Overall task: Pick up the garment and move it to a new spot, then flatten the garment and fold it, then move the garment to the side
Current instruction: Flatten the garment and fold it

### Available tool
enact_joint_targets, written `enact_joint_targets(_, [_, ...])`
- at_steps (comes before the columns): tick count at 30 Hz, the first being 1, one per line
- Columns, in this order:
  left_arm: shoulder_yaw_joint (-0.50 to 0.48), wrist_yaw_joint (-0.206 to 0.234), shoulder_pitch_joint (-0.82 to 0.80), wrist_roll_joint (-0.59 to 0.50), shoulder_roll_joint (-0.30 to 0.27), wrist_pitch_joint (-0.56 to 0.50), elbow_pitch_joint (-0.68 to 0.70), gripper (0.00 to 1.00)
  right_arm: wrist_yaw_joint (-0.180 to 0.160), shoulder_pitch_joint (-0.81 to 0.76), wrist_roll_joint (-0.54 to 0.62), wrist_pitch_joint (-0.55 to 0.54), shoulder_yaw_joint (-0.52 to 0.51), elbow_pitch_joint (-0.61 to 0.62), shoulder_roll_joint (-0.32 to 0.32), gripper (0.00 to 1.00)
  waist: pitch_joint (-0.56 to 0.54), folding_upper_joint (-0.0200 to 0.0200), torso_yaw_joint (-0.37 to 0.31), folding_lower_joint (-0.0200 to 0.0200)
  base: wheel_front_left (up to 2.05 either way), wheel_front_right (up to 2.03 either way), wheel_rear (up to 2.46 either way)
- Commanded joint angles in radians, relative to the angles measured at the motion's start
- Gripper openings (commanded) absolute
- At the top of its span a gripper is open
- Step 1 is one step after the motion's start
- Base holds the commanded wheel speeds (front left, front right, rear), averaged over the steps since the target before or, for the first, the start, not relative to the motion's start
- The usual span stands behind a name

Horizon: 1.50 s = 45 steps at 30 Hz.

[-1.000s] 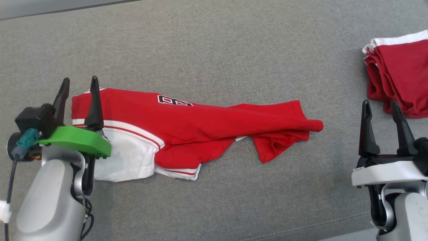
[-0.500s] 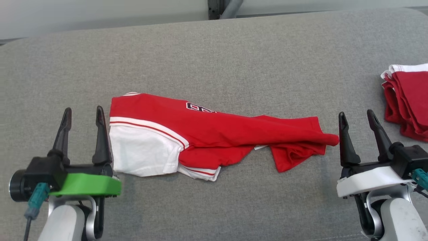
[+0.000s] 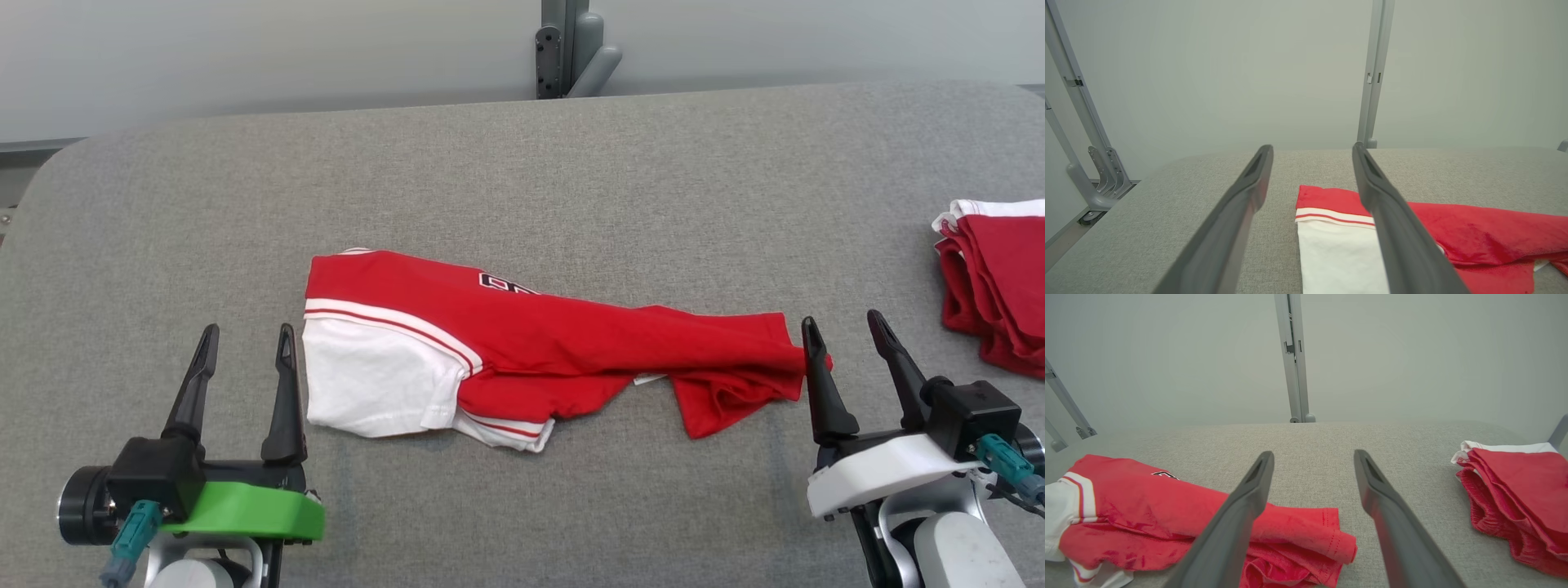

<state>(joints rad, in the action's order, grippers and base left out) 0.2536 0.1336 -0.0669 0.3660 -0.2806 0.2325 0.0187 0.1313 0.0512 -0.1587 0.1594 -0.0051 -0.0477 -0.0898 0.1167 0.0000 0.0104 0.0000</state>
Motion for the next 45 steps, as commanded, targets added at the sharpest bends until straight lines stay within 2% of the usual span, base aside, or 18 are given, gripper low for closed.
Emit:
enact_joint_targets(1, [0.000,0.007,0.011,-0.002,-0.006,-0.002,0.002,1.00,-0.001,-0.008,-0.005,-0.007,0.003,-0.004,-0.006,1.00,0.001,0.0000,0.001,0.0000,0.00,0.00,0.00])
enact_joint_targets(9, [0.019,0.006,-0.027,-0.013,0.001,-0.004,0.000,1.00,-0.001,-0.030,-0.008,-0.041,-0.014,-0.080,-0.050,1.00,0.026,0.0000,0.024,0.0000,0.00,0.00,0.00])
enact_joint_targets(16, [0.032,0.005,-0.057,-0.018,0.021,0.006,-0.010,1.00,-0.001,0.038,-0.027,-0.036,0.011,-0.205,-0.086,1.00,0.071,0.0000,0.042,0.0000,0.00,0.00,0.00])
enact_joint_targets(17, [0.034,0.003,-0.061,-0.018,0.023,0.006,-0.012,1.00,-0.001,0.050,-0.031,-0.030,0.016,-0.218,-0.091,0.94,0.076,0.0000,0.045,0.0000,0.00,0.00,0.00])
enact_joint_targets(18, [0.036,0.001,-0.065,-0.018,0.025,0.008,-0.015,1.00,-0.001,0.061,-0.038,-0.027,0.023,-0.230,-0.095,0.42,0.080,0.0000,0.047,0.0000,0.00,0.00,0.00])
enact_joint_targets(19, [0.036,0.001,-0.068,-0.018,0.026,0.009,-0.018,1.00,-0.001,0.071,-0.045,-0.025,0.030,-0.241,-0.097,0.00,0.084,0.0000,0.047,0.0000,0.00,0.00,0.00])
enact_joint_targets(24, [0.027,-0.001,-0.080,-0.015,0.027,0.018,-0.034,1.00,-0.001,0.108,-0.062,0.011,0.061,-0.232,-0.126,0.00,0.095,0.0000,0.043,0.0000,0.00,0.00,0.00])
enact_joint_targets(28, [0.023,0.010,-0.080,-0.023,0.029,0.022,-0.029,1.00,-0.001,0.118,-0.065,0.024,0.066,-0.155,-0.148,0.00,0.098,0.0000,0.030,0.0000,0.00,0.00,0.00])
enact_joint_targets(36, [0.027,0.009,-0.104,-0.028,0.027,0.025,-0.023,1.00,-0.001,0.160,-0.075,-0.032,0.032,-0.048,-0.177,0.00,0.123,0.0000,0.024,0.0000,0.00,0.00,0.00])
enact_joint_targets(40, [0.039,-0.002,-0.138,-0.033,0.031,0.024,-0.022,1.00,-0.001,0.223,-0.098,-0.054,0.019,-0.086,-0.196,0.00,0.161,0.0000,0.043,0.0000,0.00,0.00,0.00])
enact_joint_targets(45, [0.056,-0.014,-0.179,-0.039,0.040,0.024,-0.031,1.00,-0.001,0.328,-0.128,-0.070,0.033,-0.230,-0.220,0.00,0.217,0.0000,0.077,0.0000,0.00,0.00,0.00])
